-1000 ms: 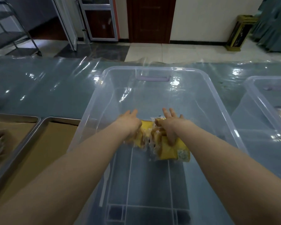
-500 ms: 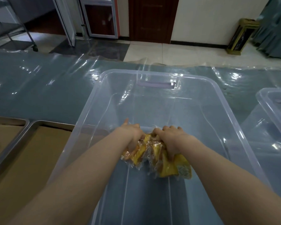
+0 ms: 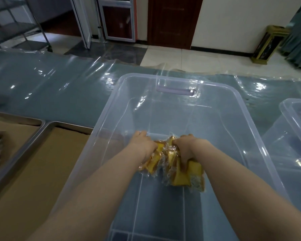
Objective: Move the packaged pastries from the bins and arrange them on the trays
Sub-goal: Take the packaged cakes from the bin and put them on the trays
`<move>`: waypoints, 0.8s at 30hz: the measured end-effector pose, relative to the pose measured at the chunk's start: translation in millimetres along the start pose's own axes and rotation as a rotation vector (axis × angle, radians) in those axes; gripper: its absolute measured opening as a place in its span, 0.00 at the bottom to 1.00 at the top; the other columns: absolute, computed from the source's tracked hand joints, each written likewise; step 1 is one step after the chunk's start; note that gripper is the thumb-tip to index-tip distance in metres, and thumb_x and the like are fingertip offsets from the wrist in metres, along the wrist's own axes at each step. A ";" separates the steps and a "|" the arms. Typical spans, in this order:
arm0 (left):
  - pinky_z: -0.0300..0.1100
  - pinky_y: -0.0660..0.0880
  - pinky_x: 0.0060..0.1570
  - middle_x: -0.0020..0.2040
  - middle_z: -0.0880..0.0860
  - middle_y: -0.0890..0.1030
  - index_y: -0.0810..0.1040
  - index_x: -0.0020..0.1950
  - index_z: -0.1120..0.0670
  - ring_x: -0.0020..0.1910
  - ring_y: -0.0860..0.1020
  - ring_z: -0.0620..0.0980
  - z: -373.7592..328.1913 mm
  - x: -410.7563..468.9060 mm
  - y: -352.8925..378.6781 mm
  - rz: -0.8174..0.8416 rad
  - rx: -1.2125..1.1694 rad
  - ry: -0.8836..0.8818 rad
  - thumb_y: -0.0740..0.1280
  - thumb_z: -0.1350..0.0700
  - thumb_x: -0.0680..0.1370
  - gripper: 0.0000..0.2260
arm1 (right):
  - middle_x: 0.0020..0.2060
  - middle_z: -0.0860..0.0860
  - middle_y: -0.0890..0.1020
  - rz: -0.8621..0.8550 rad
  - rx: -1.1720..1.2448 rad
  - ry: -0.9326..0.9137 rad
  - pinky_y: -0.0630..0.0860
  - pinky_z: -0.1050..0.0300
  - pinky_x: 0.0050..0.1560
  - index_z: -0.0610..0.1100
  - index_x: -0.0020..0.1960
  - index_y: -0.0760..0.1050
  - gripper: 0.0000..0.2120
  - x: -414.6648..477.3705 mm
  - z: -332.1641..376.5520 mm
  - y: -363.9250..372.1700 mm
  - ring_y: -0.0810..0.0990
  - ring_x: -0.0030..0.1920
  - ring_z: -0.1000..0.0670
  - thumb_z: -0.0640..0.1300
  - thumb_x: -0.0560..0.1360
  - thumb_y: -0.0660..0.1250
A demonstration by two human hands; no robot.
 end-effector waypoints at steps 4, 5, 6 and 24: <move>0.58 0.42 0.72 0.74 0.60 0.61 0.65 0.71 0.49 0.74 0.54 0.62 -1.5 -5.0 5.6 0.040 0.035 -0.042 0.61 0.55 0.77 0.21 | 0.63 0.47 0.71 -0.093 -0.086 0.045 0.62 0.40 0.65 0.56 0.71 0.62 0.45 -3.7 -0.5 -4.2 0.66 0.64 0.41 0.57 0.58 0.78; 0.58 0.42 0.72 0.74 0.60 0.61 0.65 0.71 0.49 0.74 0.54 0.62 -1.9 -7.7 5.0 0.044 0.040 -0.054 0.62 0.55 0.77 0.21 | 0.62 0.48 0.72 -0.126 -0.088 0.046 0.60 0.40 0.66 0.56 0.70 0.63 0.44 -6.5 0.3 -4.6 0.66 0.64 0.41 0.58 0.58 0.78; 0.57 0.44 0.73 0.73 0.60 0.61 0.65 0.70 0.50 0.73 0.55 0.62 -2.6 -11.2 3.5 0.042 0.040 -0.064 0.63 0.56 0.77 0.21 | 0.62 0.48 0.72 -0.162 -0.087 0.042 0.59 0.40 0.65 0.56 0.70 0.64 0.43 -10.1 1.5 -5.3 0.66 0.63 0.42 0.58 0.59 0.78; 0.59 0.52 0.70 0.61 0.59 0.71 0.69 0.59 0.54 0.62 0.68 0.62 73.4 -198.2 -219.1 -0.925 0.042 -0.267 0.68 0.57 0.73 0.15 | 0.55 0.46 0.71 -1.311 0.471 0.128 0.65 0.50 0.56 0.49 0.59 0.70 0.27 -237.5 -0.9 -143.3 0.64 0.57 0.41 0.61 0.65 0.68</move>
Point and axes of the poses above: each hand's wrist, its own x-axis towards the middle knuckle, its own y-axis out of the palm, z = x × y, the point moved 9 cm from there along x, towards the middle knuckle
